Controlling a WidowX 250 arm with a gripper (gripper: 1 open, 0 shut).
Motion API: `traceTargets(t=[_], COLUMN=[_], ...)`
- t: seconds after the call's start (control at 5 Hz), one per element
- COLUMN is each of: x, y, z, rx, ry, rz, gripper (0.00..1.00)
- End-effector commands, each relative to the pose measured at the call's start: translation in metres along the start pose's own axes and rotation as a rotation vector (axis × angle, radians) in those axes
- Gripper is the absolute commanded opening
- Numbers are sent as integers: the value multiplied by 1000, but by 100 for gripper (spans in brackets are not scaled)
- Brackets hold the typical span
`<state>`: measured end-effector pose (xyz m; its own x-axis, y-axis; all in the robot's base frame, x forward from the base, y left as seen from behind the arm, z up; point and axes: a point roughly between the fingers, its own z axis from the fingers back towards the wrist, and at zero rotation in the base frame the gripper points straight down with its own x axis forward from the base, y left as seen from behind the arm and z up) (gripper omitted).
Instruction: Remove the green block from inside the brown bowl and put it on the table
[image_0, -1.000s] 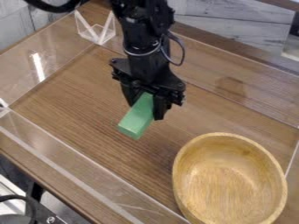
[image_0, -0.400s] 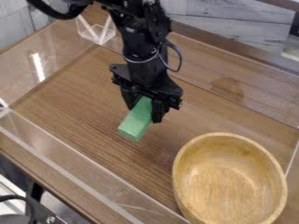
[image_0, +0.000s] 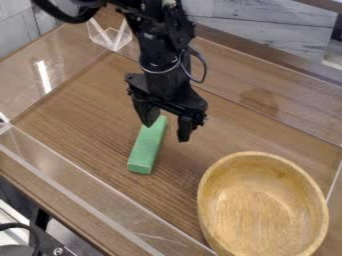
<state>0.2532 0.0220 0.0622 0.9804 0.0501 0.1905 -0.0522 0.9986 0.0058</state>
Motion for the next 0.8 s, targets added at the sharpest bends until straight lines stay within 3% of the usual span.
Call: traceTargets(t=[0.0,0.6], x=[6,13], y=[3,5], z=[10,30], rx=[9,15], ry=[-22,-27], rz=[1,8], gripper=[100,100])
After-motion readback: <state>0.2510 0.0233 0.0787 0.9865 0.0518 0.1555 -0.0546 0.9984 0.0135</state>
